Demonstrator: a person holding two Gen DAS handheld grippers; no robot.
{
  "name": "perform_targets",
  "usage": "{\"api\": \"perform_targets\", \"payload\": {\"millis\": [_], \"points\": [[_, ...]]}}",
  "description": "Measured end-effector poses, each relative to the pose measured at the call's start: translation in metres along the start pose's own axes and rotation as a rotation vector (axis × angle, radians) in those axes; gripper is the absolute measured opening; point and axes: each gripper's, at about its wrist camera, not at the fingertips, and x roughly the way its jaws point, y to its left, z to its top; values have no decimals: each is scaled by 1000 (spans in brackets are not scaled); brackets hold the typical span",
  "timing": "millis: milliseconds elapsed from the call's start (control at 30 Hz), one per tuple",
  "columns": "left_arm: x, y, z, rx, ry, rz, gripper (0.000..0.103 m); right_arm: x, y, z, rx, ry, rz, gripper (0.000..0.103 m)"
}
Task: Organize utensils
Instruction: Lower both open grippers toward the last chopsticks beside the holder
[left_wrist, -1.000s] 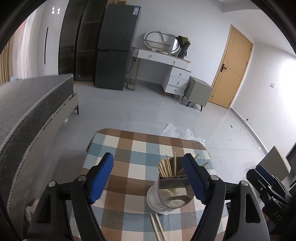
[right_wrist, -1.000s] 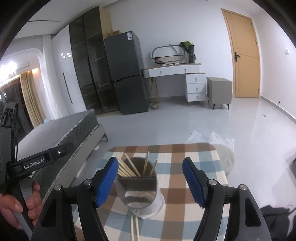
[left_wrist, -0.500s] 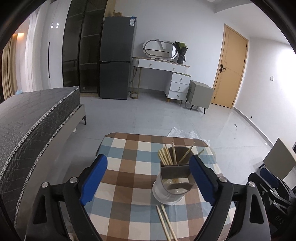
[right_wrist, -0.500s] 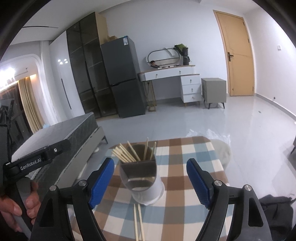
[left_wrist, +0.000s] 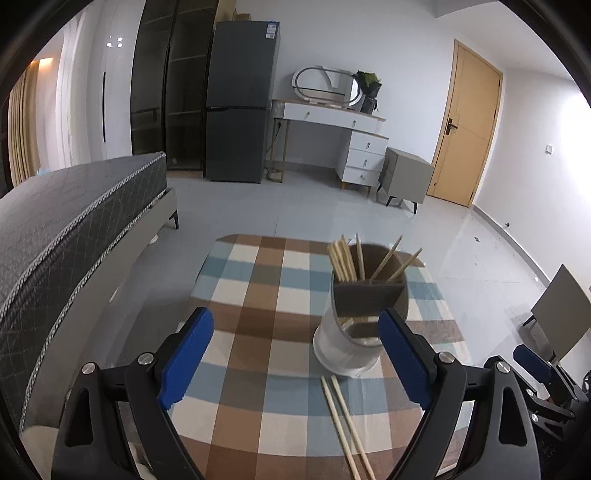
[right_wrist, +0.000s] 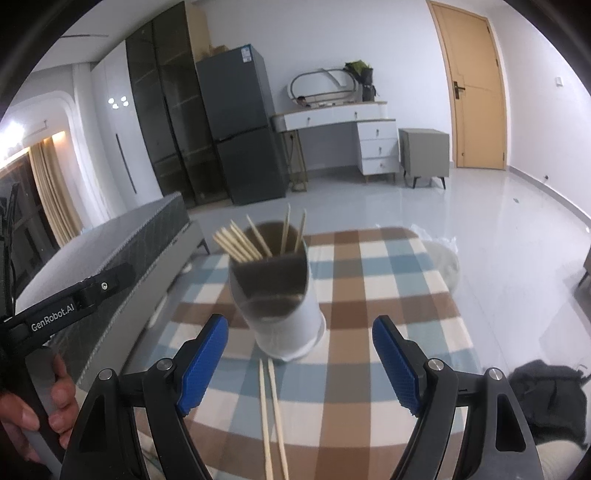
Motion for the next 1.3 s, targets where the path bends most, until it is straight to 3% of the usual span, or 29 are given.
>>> {"api": "perform_targets", "payload": {"millis": [300,467,700,900,1000,1300], "points": [[28,2,-29,9,59,25,88,28,-6,-25,-22,86,-37,81],[50,9,-38,-23,162,-19,88,43,-4,-34,-38,130,-37,81],[59,18,-33,-47,170,27,88,74,-3,-42,-12,238,13,77],[71,35,-28,-113,194,47,88,105,7,-52,-35,336,25,60],[72,39,-26,-119,184,68,88,119,14,-56,-47,378,29,57],[76,52,-25,-180,193,70,88,160,33,-64,-114,444,47,36]]}}
